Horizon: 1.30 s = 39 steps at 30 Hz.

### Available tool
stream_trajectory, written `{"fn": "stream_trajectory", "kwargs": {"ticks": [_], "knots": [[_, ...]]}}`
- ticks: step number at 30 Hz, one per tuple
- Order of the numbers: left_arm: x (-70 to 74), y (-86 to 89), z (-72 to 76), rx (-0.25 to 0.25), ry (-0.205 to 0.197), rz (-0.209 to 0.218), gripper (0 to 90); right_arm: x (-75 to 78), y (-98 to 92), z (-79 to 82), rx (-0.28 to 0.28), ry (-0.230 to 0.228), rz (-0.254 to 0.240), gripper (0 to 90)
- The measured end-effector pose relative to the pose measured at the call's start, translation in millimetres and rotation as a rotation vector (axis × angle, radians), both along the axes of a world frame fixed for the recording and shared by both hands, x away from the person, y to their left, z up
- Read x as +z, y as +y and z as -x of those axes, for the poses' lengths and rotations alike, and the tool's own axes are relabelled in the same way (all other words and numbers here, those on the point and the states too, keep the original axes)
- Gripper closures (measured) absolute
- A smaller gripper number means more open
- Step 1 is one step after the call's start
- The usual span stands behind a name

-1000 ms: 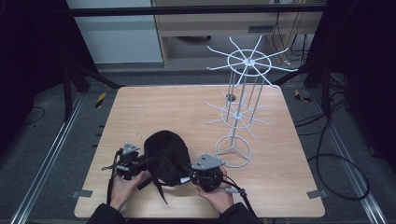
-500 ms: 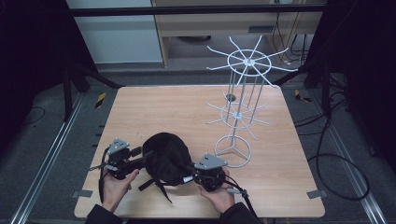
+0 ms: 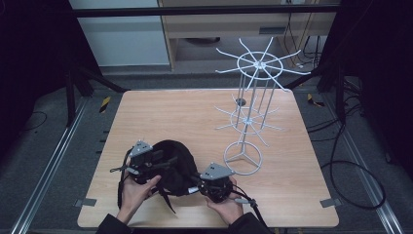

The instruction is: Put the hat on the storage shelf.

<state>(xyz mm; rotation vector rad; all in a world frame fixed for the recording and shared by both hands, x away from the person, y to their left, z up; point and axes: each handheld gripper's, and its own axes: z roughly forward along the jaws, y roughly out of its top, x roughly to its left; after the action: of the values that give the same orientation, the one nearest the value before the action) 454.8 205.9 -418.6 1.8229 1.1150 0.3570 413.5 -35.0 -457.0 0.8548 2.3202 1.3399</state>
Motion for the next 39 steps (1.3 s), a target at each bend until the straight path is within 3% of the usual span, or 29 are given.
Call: {"fn": "stream_trajectory", "kwargs": {"ticks": [11, 18, 22, 29, 35, 37, 39], "knots": [[-3.6, -21.4, -14.0, 0.0, 0.043, -0.008, 27.1, -2.1, 5.2, 3.3, 0.04, -0.001, 0.005, 80.3], [-12.1, -27.6, -15.8, 0.008, 0.069, -0.043, 28.0, -3.3, 9.9, 5.7, 0.084, -0.002, 0.018, 80.3], [-14.2, -26.6, -15.1, 0.002, 0.092, -0.02, 38.6, -4.5, 11.2, 6.3, 0.098, 0.006, 0.02, 79.8], [-16.0, -26.7, -11.8, -0.022, 0.144, 0.04, 65.1, -6.0, 14.6, 6.4, 0.112, 0.045, 0.014, 73.0], [-13.8, -24.9, -8.3, -0.039, 0.132, 0.057, 74.4, -4.9, 14.4, 6.5, 0.134, 0.064, -0.024, 65.1], [-12.4, -24.2, -7.2, -0.04, 0.128, 0.07, 76.6, -1.3, 12.7, 8.2, 0.134, 0.049, -0.045, 59.0], [-9.7, -22.7, -5.3, -0.041, 0.117, 0.079, 77.1, 0.6, 11.3, 9.0, 0.135, 0.039, -0.051, 58.6]]}}
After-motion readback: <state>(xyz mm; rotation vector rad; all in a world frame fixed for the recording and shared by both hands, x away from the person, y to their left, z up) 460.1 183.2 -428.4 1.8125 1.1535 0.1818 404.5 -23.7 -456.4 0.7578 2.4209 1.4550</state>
